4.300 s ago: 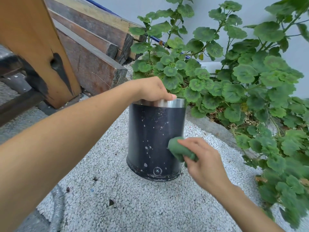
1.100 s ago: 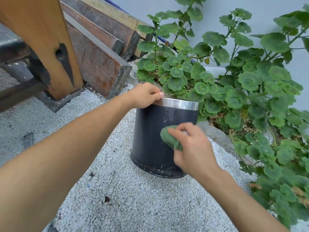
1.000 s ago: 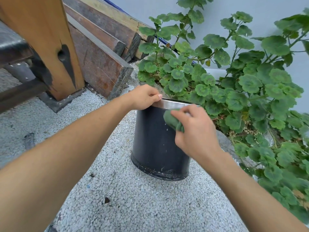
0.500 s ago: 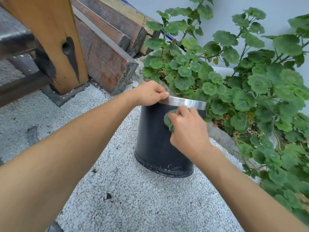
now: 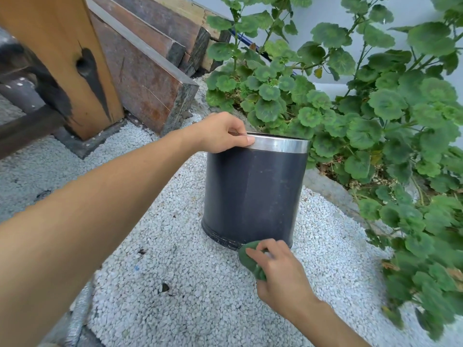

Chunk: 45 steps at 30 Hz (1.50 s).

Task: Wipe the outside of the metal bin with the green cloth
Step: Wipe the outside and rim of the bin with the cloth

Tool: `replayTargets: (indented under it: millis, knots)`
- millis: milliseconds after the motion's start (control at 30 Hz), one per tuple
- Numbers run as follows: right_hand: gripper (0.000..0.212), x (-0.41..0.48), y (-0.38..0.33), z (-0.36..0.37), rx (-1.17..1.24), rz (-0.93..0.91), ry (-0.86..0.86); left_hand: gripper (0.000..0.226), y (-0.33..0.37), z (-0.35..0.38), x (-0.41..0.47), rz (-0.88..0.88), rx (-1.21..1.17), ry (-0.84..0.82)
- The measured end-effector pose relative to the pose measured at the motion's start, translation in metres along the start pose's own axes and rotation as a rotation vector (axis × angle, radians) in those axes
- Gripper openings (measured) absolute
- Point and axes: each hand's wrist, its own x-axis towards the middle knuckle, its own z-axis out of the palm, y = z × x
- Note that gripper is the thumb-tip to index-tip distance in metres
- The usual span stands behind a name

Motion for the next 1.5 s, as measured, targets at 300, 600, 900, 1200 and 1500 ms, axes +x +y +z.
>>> replayTargets:
  millis: [300, 600, 900, 1200, 1500]
  knots:
    - [0.055, -0.001, 0.067, -0.059, 0.515, 0.313, 0.406, 0.028, 0.016, 0.01, 0.005, 0.033, 0.014, 0.003]
    - [0.048, 0.036, 0.157, -0.038, 0.835, 0.818, 0.403, 0.033, 0.042, 0.04, 0.023, 0.077, 0.099, 0.026]
    - [0.045, 0.047, 0.17, 0.021, 1.23, 0.93, 0.277, 0.045, 0.035, 0.037, 0.03, 0.098, 0.212, 0.006]
    - [0.047, 0.037, 0.163, 0.014, 0.938, 0.905, 0.312, 0.046, 0.046, 0.052, 0.036, 0.109, 0.295, 0.104]
    - [0.032, 0.022, 0.113, 0.029, 0.72, 0.966, 0.491, 0.045, 0.07, 0.081, 0.039, 0.063, 0.356, 0.161]
